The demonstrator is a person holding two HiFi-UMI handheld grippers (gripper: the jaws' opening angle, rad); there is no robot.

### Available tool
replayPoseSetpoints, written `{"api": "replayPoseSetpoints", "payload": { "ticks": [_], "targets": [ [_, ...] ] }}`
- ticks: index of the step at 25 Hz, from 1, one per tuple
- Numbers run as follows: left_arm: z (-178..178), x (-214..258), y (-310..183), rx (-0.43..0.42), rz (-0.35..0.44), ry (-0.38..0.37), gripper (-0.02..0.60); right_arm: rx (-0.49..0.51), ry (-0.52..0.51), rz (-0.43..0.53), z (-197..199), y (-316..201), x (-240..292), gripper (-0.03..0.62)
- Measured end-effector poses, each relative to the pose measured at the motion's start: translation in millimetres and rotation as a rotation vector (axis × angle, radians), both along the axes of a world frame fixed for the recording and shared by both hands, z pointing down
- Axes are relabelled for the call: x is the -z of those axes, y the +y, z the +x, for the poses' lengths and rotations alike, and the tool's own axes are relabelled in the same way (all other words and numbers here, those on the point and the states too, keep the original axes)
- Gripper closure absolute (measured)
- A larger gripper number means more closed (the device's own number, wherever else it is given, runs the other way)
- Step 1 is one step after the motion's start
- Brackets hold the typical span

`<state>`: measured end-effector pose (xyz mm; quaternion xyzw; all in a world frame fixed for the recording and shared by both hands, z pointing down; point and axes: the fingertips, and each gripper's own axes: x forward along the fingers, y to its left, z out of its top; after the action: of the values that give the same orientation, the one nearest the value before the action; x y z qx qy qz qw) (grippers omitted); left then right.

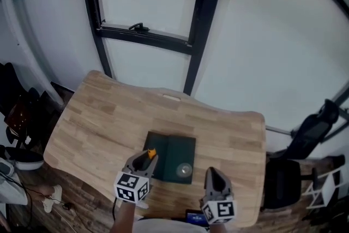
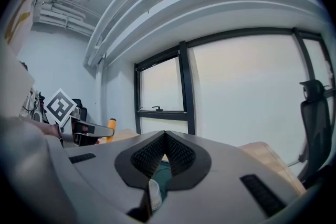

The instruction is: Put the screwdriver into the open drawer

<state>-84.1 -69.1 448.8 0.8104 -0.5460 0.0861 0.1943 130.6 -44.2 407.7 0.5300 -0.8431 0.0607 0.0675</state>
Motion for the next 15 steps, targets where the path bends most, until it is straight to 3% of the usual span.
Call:
{"api": "replayPoseSetpoints", "payload": {
  "ticks": [15],
  "targets": [
    [-10, -8, 2, -0.073, -0.003, 0.016, 0.474, -0.061, 0.022, -0.002, -14, 9, -7, 0.597]
  ]
}}
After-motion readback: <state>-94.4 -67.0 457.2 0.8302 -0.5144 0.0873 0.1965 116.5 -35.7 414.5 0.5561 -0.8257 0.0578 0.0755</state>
